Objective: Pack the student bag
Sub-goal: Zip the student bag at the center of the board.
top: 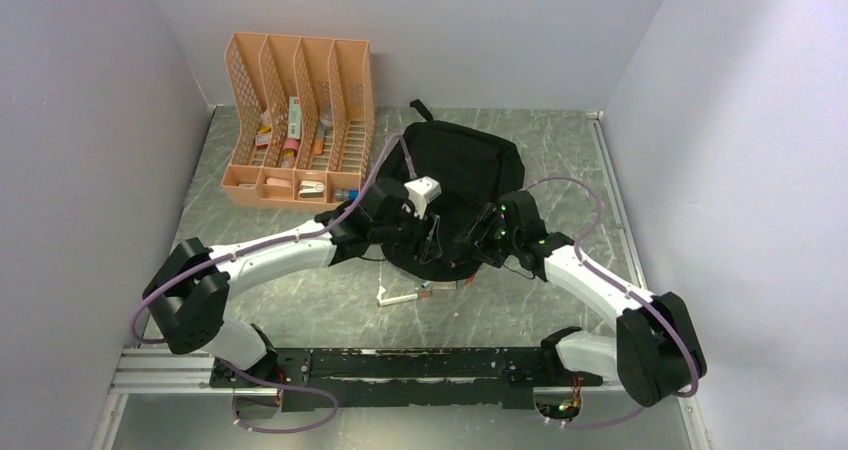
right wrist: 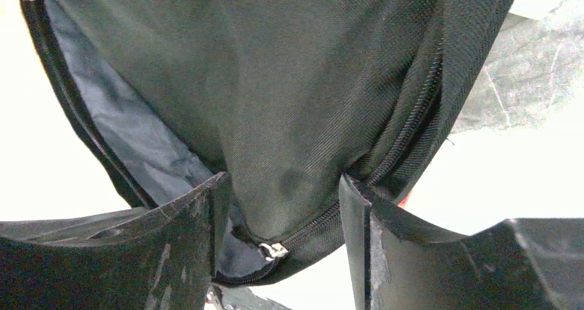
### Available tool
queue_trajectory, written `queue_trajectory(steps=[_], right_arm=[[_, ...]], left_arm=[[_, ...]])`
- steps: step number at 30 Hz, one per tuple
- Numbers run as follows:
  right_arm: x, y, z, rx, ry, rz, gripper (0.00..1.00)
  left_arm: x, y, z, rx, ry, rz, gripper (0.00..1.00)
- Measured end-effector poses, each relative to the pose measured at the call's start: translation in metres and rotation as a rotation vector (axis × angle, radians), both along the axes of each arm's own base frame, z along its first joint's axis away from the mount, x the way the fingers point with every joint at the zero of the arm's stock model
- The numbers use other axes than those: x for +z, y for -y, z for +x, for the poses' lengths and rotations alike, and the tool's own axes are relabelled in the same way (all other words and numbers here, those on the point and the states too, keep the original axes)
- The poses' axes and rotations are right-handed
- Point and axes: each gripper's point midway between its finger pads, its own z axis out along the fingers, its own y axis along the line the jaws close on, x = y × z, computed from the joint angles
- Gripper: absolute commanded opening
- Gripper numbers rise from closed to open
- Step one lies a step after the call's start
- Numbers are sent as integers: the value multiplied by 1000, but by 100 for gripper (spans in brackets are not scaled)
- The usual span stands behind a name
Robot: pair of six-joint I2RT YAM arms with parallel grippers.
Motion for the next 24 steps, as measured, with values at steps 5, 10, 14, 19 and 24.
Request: queue_trajectory(steps=[5, 10, 14, 19, 24], right_arm=[[24, 10, -2, -15, 86, -27, 67], [44, 19, -7, -37, 137, -27, 69], [27, 16, -19, -30, 74, -2, 70], [-8, 14, -34, -33, -52, 6, 70], [-12, 3, -24, -36, -56, 53, 50]], left_arm=[[-29, -2, -24, 19, -47, 41, 62], [-56, -7, -43, 53, -86, 64, 60], [-63, -8, -45, 86, -81, 59, 59], [-65, -7, -45, 107, -68, 52, 58], [-65, -6, -45, 124, -70, 43, 60]])
